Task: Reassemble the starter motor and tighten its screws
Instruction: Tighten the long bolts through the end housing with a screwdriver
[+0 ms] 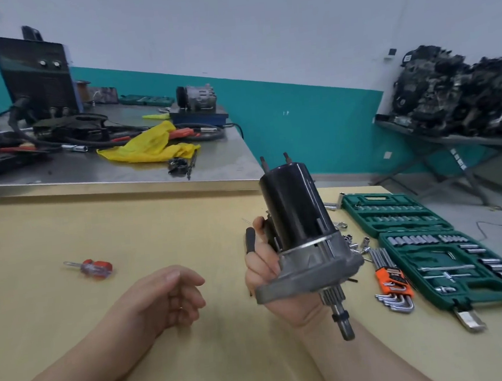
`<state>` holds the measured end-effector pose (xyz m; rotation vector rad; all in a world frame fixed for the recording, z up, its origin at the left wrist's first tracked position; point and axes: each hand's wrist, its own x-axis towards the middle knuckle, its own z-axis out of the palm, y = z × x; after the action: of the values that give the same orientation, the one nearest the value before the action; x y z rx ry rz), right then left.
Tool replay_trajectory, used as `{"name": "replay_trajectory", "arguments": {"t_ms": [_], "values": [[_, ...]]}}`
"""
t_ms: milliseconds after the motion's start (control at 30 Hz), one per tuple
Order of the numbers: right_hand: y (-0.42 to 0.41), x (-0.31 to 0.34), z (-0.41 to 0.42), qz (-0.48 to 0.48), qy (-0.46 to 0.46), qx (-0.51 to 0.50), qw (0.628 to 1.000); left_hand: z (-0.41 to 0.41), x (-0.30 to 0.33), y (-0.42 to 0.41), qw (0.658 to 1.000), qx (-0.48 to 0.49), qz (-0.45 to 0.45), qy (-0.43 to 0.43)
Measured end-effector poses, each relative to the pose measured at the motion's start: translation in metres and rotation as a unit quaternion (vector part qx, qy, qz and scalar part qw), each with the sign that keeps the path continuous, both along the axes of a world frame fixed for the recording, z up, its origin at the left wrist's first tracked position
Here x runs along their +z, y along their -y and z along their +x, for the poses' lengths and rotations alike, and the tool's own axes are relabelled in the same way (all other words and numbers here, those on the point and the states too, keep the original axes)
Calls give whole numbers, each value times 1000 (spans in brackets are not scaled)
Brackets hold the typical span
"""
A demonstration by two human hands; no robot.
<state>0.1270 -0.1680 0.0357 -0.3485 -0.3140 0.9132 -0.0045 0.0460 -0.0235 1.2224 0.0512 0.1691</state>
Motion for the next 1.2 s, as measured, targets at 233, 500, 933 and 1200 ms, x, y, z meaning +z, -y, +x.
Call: {"name": "replay_trajectory", "arguments": {"t_ms": [233,500,933,1200], "values": [[18,-11,10,-270,134,-147,942,-4,9,8,999,7,38,12],[-1,7,-26,-157,231,-117,953,-6,19,16,991,118,48,44],[-18,-3,-38,-318,246,-179,898,-12,29,23,984,156,80,10],[-21,-6,-37,-349,229,-111,902,-9,30,20,986,163,-14,-16]]}}
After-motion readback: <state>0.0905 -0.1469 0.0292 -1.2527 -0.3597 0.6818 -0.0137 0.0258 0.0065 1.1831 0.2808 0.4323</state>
